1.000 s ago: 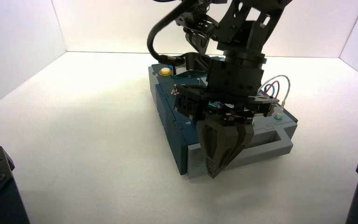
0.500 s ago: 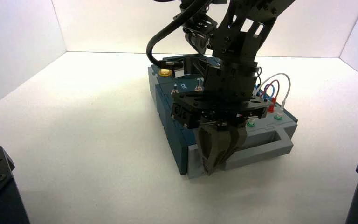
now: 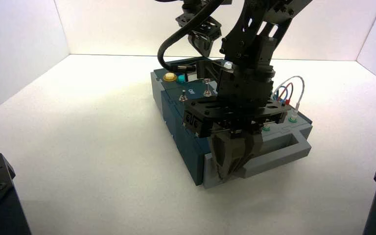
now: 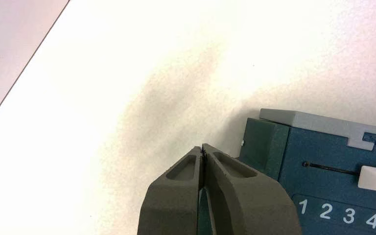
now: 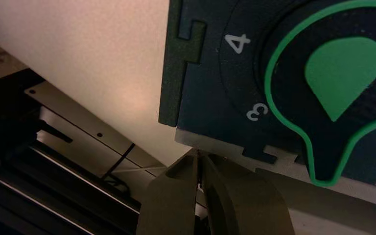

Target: Insert the red wire.

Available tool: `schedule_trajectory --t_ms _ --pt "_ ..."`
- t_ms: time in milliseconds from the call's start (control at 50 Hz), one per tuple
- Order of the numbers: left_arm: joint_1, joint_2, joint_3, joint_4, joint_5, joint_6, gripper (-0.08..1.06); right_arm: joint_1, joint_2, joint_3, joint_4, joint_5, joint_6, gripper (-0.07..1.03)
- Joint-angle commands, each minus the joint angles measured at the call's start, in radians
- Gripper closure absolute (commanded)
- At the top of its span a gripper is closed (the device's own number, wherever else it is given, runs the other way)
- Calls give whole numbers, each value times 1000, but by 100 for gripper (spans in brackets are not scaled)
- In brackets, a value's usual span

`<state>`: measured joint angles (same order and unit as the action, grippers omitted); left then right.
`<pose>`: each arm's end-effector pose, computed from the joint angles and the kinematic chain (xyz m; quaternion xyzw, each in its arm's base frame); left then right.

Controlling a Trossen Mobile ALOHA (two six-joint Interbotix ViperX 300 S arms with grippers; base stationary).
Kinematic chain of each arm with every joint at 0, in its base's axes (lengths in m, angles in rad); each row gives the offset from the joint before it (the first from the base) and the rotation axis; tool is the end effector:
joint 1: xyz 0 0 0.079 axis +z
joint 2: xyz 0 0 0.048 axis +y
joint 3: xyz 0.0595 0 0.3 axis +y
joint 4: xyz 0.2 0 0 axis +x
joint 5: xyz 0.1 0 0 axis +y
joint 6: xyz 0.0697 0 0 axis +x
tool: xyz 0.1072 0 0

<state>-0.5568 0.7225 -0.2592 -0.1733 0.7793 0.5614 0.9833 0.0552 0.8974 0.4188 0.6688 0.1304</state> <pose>0.4719 -0.3190 0.0128 0.2889 0.4930 -0.3875 0.7234 0.1007 0.2316 0.0076 -0.1133 0.7396 0.2446 0.6167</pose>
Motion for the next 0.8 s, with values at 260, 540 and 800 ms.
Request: schedule_trajectory --t_ms 260,540,800 --pt "35 -29 104 6 -2 18 101 -130 -12 20 -95 -18 57 98" --pt "35 -48 146 5 -9 23 101 -210 -28 26 -123 -18 58 98" --pt "35 -72 173 5 -11 21 101 -252 -14 28 -153 -18 58 98"
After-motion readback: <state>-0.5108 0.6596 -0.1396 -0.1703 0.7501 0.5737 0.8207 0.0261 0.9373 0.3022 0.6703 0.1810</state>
